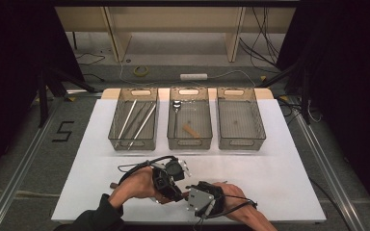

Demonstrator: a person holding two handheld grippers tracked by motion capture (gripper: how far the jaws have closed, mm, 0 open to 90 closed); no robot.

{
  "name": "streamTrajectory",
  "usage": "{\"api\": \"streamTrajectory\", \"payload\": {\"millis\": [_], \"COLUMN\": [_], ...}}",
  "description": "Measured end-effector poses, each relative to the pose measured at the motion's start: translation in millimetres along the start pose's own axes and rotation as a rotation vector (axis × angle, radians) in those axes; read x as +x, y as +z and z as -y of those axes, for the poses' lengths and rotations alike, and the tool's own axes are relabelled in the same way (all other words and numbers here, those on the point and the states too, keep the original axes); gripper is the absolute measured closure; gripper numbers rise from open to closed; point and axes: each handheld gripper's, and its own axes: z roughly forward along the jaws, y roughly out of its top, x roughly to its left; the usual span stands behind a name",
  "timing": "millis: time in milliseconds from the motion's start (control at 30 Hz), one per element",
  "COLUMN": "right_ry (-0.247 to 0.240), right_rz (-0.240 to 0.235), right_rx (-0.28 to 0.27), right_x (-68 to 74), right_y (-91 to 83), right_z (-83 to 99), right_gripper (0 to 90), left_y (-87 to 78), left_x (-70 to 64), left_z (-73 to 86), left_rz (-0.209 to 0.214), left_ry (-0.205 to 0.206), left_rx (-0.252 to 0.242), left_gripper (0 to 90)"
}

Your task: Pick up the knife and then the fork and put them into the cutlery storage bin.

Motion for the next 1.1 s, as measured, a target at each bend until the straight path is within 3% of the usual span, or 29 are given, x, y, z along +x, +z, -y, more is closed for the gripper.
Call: {"api": "streamTrajectory", "payload": {"millis": [67, 100, 200, 367, 467, 533, 567, 600, 667, 800, 967, 1033, 1100], "right_ry": [-0.019, -0.064, -0.082, -0.187, -0.204, -0.18, -0.19, -0.166, -0.203, -0.168, -0.154, -0.138, -0.041], "right_rz": [0.018, 0.02, 0.01, 0.016, 0.015, 0.028, 0.017, 0.027, 0.014, 0.017, 0.031, 0.045, 0.047], "right_rx": [0.002, 0.014, 0.024, 0.044, 0.043, 0.031, 0.041, 0.03, 0.05, 0.051, 0.073, 0.076, 0.066], "right_x": [1.4, -0.6, 1.3, 2.7, 0.2, -0.2, -1.7, -1.2, -4.5, -5.4, -15.0, -20.1, -20.6], "right_y": [0.3, -0.7, -1.3, -0.7, -3.7, -5.0, -6.6, -6.2, -8.2, -8.0, -13.6, -16.8, -18.0], "right_z": [-0.6, -0.2, -0.4, 0.1, 0.6, 0.9, 1.6, 1.9, 3.3, 5.6, 13.7, 18.0, 22.4], "right_gripper": [70.7, 71.3, 73.5, 77.3, 77.8, 77.9, 77.9, 77.9, 77.9, 77.9, 77.9, 77.9, 77.8], "left_y": [-0.2, -0.7, -0.9, -2.0, -3.9, -5.2, -6.1, -7.1, -9.6, -18.4, -33.9, -38.8, -41.7], "left_x": [-0.6, -0.3, -0.2, 0.2, 0.0, 0.0, 0.0, 0.4, 1.3, 3.6, 6.6, 9.0, 11.1], "left_z": [-0.6, -0.6, -0.4, 0.0, 0.1, 0.1, 0.6, 1.1, 2.2, 5.2, 11.3, 15.2, 19.1], "left_rz": [-0.002, -0.001, 0.002, 0.003, 0.003, -0.01, -0.02, -0.025, -0.044, -0.077, -0.149, -0.158, -0.172], "left_ry": [0.003, 0.008, 0.013, 0.026, 0.036, 0.042, 0.045, 0.04, 0.034, 0.038, 0.013, 0.008, 0.002], "left_rx": [-0.001, 0.0, -0.007, -0.034, -0.058, -0.063, -0.07, -0.082, -0.11, -0.162, -0.263, -0.3, -0.325], "left_gripper": [75.5, 75.5, 75.4, 74.8, 73.9, 72.4, 68.7, 64.1, 56.6, 44.4, 34.5, 33.0, 32.9]}}
